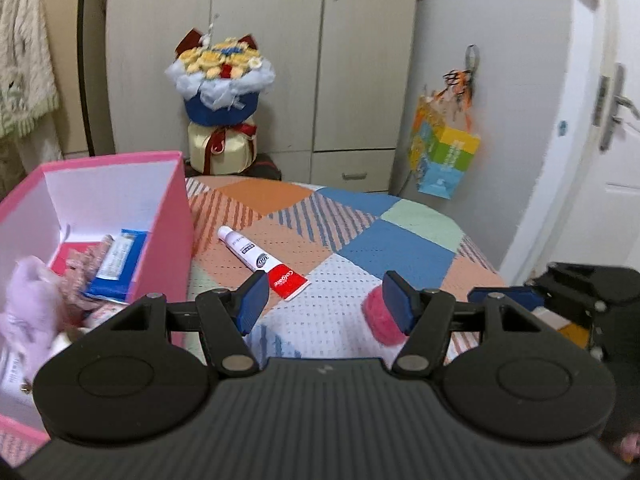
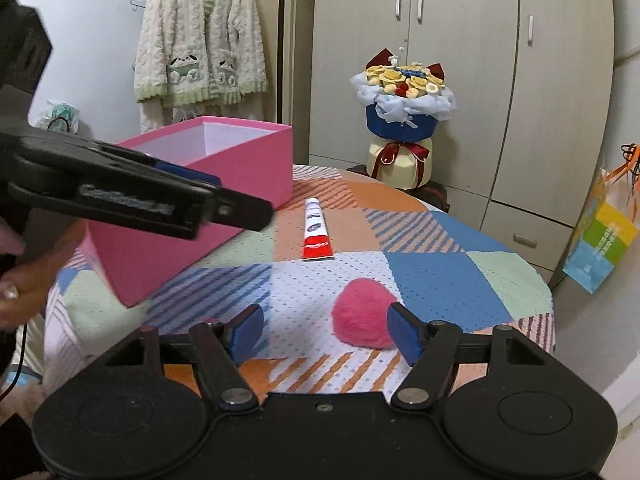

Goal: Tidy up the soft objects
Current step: 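Grasp the pink pompom ball with the right gripper while the left grasps the white tube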

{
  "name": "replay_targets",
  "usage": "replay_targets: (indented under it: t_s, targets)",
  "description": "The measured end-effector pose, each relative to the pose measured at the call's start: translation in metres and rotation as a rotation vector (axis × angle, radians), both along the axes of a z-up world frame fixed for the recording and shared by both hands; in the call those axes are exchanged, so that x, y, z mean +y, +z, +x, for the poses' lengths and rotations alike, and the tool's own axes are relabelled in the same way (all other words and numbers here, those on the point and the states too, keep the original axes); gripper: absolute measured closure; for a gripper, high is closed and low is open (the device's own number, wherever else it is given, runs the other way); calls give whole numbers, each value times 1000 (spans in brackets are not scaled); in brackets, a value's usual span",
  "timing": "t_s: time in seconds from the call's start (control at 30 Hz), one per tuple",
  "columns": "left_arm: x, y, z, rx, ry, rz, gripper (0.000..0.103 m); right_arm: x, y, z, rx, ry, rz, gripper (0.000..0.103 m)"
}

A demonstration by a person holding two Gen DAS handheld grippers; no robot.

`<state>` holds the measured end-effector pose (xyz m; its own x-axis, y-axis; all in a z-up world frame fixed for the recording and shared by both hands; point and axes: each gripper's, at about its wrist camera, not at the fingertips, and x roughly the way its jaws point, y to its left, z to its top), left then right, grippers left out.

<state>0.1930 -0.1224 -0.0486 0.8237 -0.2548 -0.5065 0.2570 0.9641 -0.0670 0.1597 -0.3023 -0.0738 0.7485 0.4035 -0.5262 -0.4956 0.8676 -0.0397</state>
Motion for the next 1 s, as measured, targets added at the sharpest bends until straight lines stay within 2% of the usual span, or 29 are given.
replay_targets:
  t_s: [0.17, 0.3, 0.4, 0.57, 0.73, 1.0]
  targets:
    - [-11, -17, 46, 16, 139, -15, 42, -2, -16, 24, 4, -28, 8, 24]
    - [-9, -32, 84, 117, 208, -58, 45, -1, -28, 44, 45, -35, 26, 24]
    - [-15, -41, 104, 117, 281, -14, 45, 1, -36, 55, 70, -47, 42, 24]
    - [-19, -55, 133, 150, 368, 16, 45, 3, -48, 68, 103, -75, 33, 24]
    - [-11, -62, 143, 180, 401, -1, 45, 7, -57, 70, 98, -91, 14, 23]
    - [-13, -73, 151, 153, 483, 65, 45, 5, -58, 69, 76, -152, 4, 23]
